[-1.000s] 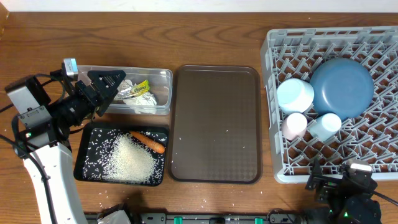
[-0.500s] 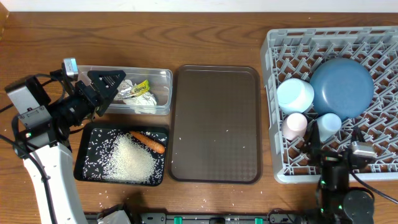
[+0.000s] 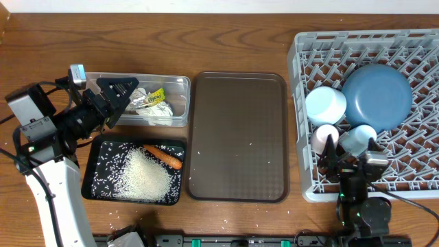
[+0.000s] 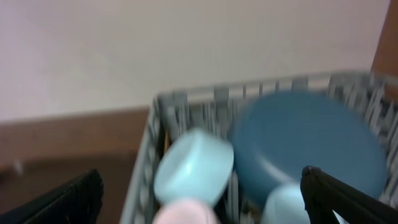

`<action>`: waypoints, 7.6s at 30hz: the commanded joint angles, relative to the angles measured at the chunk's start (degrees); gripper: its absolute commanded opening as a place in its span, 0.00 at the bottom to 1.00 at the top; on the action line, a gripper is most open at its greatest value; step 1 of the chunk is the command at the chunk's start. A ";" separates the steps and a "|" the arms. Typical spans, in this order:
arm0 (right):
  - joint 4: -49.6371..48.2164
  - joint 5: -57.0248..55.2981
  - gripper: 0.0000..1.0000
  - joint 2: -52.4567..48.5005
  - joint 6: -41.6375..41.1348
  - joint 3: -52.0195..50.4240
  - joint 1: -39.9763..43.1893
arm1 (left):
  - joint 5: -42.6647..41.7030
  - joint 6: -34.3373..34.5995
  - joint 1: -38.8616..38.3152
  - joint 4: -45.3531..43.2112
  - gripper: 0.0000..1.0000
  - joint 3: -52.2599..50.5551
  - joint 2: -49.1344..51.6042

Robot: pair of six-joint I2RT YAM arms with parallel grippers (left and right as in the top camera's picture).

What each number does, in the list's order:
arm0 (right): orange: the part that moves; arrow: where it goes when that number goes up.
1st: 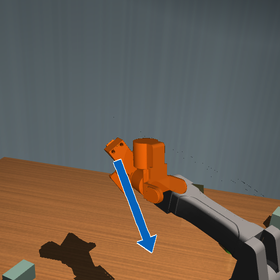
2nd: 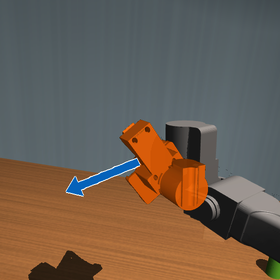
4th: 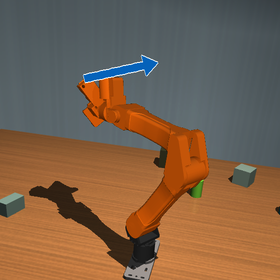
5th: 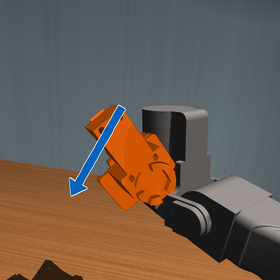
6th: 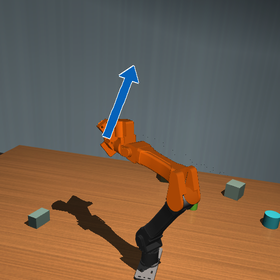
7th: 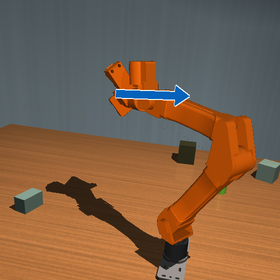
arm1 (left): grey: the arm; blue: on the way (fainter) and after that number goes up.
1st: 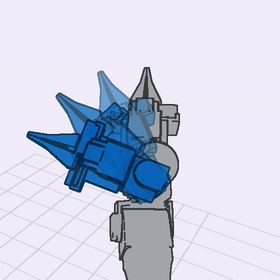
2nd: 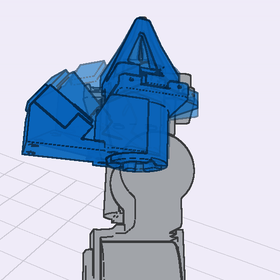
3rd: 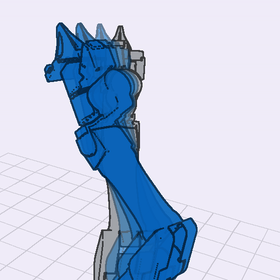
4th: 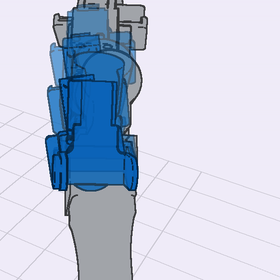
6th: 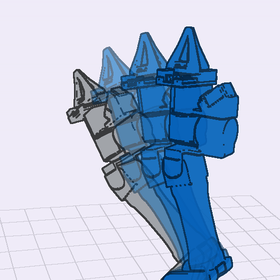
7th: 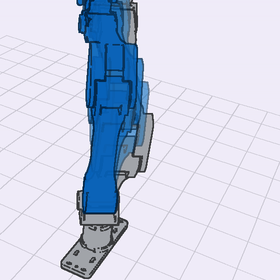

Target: Sort waste into correct bins and load items into the dishwasher rack

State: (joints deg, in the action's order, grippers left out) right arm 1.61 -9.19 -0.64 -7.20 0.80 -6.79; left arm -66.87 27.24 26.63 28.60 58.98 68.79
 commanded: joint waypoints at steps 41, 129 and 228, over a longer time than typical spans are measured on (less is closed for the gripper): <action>1.84 1.05 0.99 0.37 8.15 -0.48 1.99 | 0.11 0.48 0.31 0.00 0.99 0.50 -0.33; 1.84 1.05 0.99 0.37 8.15 -0.48 1.99 | 14.08 0.44 -35.23 -6.08 0.99 -45.97 -67.08; 1.84 1.05 0.99 0.26 8.15 -0.48 1.99 | 66.47 -23.69 -29.92 -24.55 0.99 -58.75 -68.57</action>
State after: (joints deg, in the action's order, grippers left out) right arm 3.20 -8.34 -0.64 0.32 0.38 -5.04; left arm -2.57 3.03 -3.20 1.72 1.10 0.60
